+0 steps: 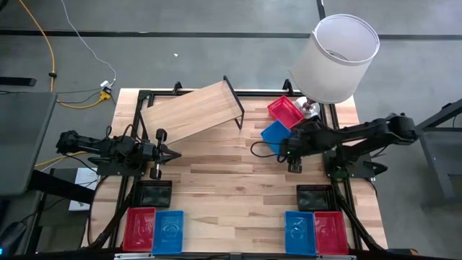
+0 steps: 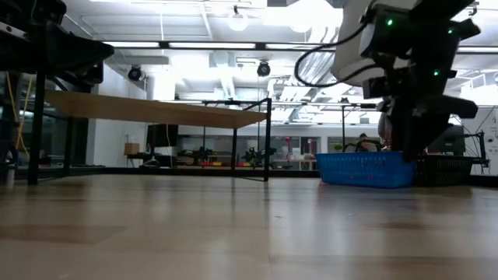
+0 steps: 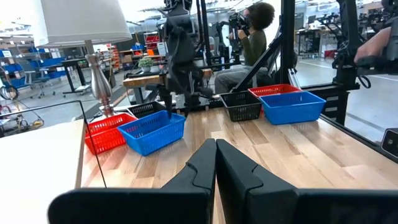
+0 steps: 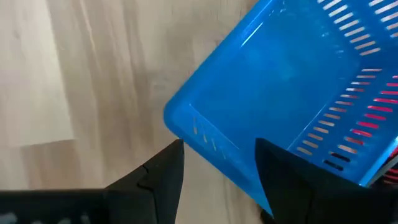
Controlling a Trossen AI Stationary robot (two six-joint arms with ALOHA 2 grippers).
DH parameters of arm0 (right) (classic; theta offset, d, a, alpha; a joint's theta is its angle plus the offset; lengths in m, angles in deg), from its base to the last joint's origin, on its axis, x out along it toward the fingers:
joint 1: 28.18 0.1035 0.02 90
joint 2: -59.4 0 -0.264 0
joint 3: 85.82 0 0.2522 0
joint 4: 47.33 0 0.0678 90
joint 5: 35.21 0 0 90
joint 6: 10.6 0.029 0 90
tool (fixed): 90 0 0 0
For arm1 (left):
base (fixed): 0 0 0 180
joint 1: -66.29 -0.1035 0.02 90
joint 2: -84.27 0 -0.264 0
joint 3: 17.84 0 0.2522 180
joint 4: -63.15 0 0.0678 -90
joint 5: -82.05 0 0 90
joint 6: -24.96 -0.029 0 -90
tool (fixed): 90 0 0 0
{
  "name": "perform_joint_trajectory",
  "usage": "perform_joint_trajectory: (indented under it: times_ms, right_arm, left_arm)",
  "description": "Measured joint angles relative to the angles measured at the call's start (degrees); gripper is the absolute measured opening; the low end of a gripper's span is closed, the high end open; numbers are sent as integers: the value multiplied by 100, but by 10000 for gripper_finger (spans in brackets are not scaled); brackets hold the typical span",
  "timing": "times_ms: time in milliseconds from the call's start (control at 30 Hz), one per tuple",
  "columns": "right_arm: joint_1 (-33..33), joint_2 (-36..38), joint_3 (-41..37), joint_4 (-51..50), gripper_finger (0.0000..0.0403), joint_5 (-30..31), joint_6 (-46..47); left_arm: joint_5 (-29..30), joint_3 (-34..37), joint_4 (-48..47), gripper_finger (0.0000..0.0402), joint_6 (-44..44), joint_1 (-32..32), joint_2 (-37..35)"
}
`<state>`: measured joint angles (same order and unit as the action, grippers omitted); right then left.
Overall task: Stack baskets on shelf by color
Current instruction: Put the top right blue bin on the shelf
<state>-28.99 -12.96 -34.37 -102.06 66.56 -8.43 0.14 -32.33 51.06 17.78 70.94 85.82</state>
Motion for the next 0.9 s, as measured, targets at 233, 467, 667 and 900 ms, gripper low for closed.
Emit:
perform_joint_trajectory:
  times_ms: [233, 467, 667, 900]
  right_arm:
    - [-201, -333, 0, 51, 179, 35, -264]
    - [-202, -378, 207, -20, 66, -194, -234]
    - [-36, -371, 1074, -248, 17, -1195, -250]
    - [484, -369, 2316, -262, 3, -2483, -377]
  left_arm:
    - [1, -1, 0, 3, 1, 2, 1]
    - [0, 1, 0, 3, -4, 0, 0]
    - [1, 0, 0, 3, 1, 1, 1]
    - [-2, -1, 0, 3, 1, 2, 1]
